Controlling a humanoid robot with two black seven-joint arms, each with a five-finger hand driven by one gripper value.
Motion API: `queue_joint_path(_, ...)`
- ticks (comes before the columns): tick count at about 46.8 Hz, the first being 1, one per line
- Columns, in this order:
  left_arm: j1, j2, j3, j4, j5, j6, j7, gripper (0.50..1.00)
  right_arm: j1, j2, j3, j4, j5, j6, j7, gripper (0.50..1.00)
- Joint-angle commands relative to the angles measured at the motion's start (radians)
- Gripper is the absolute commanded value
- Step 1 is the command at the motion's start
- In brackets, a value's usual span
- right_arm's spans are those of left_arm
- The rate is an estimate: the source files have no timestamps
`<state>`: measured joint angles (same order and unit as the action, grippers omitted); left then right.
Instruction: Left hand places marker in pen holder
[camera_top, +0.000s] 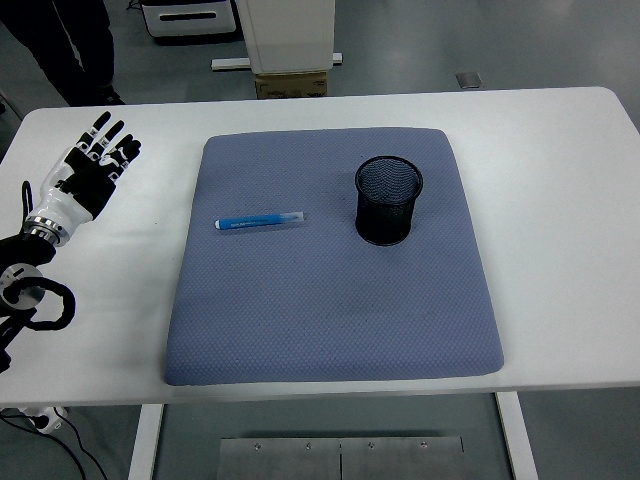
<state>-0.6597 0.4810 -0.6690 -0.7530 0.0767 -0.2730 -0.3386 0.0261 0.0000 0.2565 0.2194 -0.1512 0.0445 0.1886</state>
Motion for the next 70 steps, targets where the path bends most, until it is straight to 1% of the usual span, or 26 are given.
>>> queue_joint_path(1,-0.020,0.001,0.000,0.000,0.087,0.005,0.000,1.000,0.000,0.000,0.000,0.000,-0.001,0.000,0.000,1.000)
queue_joint_path(5,-0.058,0.008,0.018,-0.002,0.139,0.017,0.003,1.000,0.000,0.000,0.000,0.000,0.001,0.000,0.000,1.000)
queue_joint_path(8,-0.093,0.021,0.069,-0.002,0.164,0.021,0.003,1.000,0.000,0.000,0.000,0.000,0.001,0.000,0.000,1.000)
queue_joint_path(11,-0.150,0.025,0.149,-0.002,0.175,0.023,0.003,1.000,0.000,0.000,0.000,0.000,-0.001,0.000,0.000,1.000)
queue_joint_path(16,-0.250,0.031,0.317,-0.005,0.175,0.023,0.003,1.000,0.000,0.000,0.000,0.000,-0.001,0.000,0.000,1.000)
queue_joint_path(19,-0.300,0.041,0.390,-0.006,0.170,0.023,0.004,1.000,0.000,0.000,0.000,0.000,0.001,0.000,0.000,1.000)
queue_joint_path(26,-0.357,0.054,0.451,-0.012,0.163,0.009,0.016,1.000,0.000,0.000,0.000,0.000,-0.001,0.000,0.000,1.000)
queue_joint_path(31,-0.382,0.051,0.485,-0.034,0.163,0.009,0.015,1.000,0.000,0.000,0.000,0.000,0.001,0.000,0.000,1.000)
queue_joint_path(35,-0.420,0.045,0.531,-0.045,0.164,0.011,0.010,1.000,0.000,0.000,0.000,0.000,0.001,0.000,0.000,1.000)
queue_joint_path(37,-0.446,0.041,0.580,-0.048,0.167,0.014,0.010,1.000,0.000,0.000,0.000,0.000,-0.001,0.000,0.000,1.000)
queue_joint_path(41,-0.515,0.030,0.722,-0.049,0.175,0.017,0.010,1.000,0.000,0.000,0.000,0.000,0.001,0.000,0.000,1.000)
queue_joint_path(46,-0.581,-0.007,0.893,-0.051,0.176,0.018,0.010,1.000,0.000,0.000,0.000,0.000,0.001,0.000,0.000,1.000)
queue_joint_path(47,-0.581,-0.007,0.893,-0.051,0.176,0.018,0.010,1.000,0.000,0.000,0.000,0.000,0.001,0.000,0.000,1.000)
queue_joint_path(48,-0.604,-0.015,0.945,-0.052,0.176,0.018,0.010,1.000,0.000,0.000,0.000,0.000,0.001,0.000,0.000,1.000)
queue_joint_path(54,-0.647,-0.031,1.011,-0.058,0.207,0.017,0.001,1.000,0.000,0.000,0.001,0.000,-0.001,0.000,0.000,1.000)
queue_joint_path(57,-0.666,-0.044,1.032,-0.060,0.259,0.015,-0.003,1.000,0.000,0.000,0.001,0.000,-0.001,0.000,0.000,1.000)
queue_joint_path(61,-0.672,-0.058,1.045,-0.060,0.319,0.015,-0.023,1.000,0.000,0.000,0.000,0.000,-0.001,0.000,0.000,1.000)
queue_joint_path(62,-0.675,-0.074,1.055,-0.060,0.378,0.014,-0.033,1.000,0.000,0.000,0.000,0.000,-0.001,0.000,0.000,1.000)
queue_joint_path(66,-0.695,-0.079,1.085,-0.058,0.429,0.011,-0.033,1.000,0.000,0.000,0.000,0.000,0.001,0.000,0.000,1.000)
queue_joint_path(70,-0.712,-0.081,1.132,-0.058,0.437,0.011,-0.033,1.000,0.000,0.000,0.000,0.000,0.001,0.000,0.000,1.000)
